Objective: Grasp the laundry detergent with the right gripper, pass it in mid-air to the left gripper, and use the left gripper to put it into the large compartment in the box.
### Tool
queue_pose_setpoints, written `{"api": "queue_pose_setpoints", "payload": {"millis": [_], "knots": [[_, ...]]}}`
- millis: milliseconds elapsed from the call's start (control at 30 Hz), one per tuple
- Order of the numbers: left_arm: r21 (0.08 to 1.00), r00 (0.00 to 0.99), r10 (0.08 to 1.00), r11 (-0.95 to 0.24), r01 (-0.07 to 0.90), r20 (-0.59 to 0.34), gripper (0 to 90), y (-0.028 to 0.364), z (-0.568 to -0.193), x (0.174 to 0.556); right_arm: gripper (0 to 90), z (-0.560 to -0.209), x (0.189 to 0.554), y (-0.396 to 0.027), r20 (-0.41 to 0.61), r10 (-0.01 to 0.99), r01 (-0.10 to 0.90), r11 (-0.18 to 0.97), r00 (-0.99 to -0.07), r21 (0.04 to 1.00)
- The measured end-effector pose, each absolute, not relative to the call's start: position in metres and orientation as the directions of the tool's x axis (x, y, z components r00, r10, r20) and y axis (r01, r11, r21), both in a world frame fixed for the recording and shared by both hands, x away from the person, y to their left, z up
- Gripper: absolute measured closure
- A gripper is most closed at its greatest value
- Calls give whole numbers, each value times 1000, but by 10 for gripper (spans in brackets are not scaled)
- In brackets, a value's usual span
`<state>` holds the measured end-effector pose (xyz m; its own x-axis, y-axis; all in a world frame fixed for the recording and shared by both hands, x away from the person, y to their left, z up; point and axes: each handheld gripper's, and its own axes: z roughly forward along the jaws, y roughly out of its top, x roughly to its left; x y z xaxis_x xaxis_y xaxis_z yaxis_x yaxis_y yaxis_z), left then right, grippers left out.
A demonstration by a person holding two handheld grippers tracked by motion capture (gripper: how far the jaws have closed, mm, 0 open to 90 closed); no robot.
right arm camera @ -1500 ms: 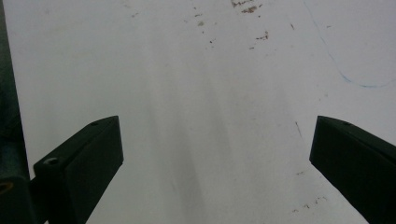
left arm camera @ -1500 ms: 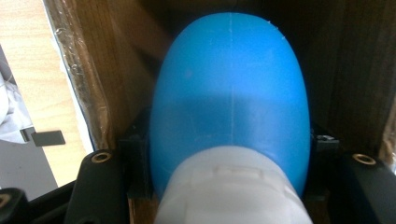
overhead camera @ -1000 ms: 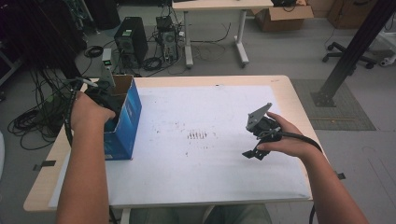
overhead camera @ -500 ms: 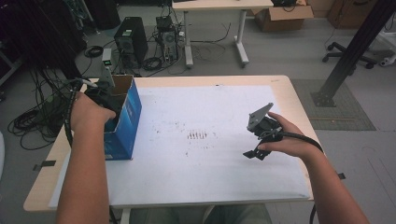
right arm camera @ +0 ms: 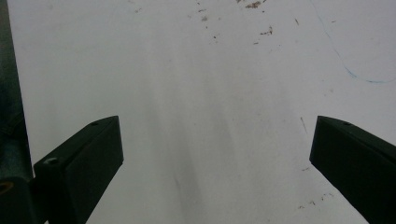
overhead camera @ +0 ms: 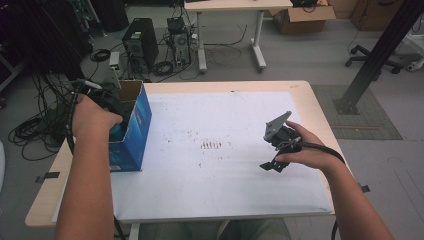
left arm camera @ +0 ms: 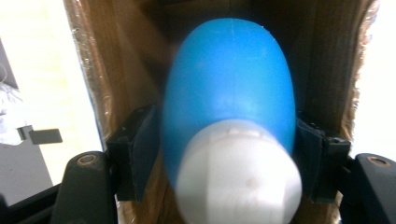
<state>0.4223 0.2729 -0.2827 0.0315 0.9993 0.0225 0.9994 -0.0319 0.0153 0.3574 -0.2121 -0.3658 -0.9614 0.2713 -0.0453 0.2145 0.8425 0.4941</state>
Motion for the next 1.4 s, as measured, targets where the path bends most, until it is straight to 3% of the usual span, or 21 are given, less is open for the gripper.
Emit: {"api": "queue_pose_setpoints", "payload": {"millis": [500,867,1233,1400], "knots": [[60,14,999,-16,998,32,192,272,-258,413,29,-362,354,-211,-52,264,203,839,-963,504],[56,37,999,-39,998,37,45,262,-240,406,29,-352,351,-211,-65,253,184,836,-965,517],[109,123,988,-133,985,89,2,240,-212,401,30,-341,347,-216,-77,254,179,834,-964,522],[140,247,963,-261,955,110,2,214,-190,398,30,-331,347,-222,-87,259,179,837,-962,518]]}}
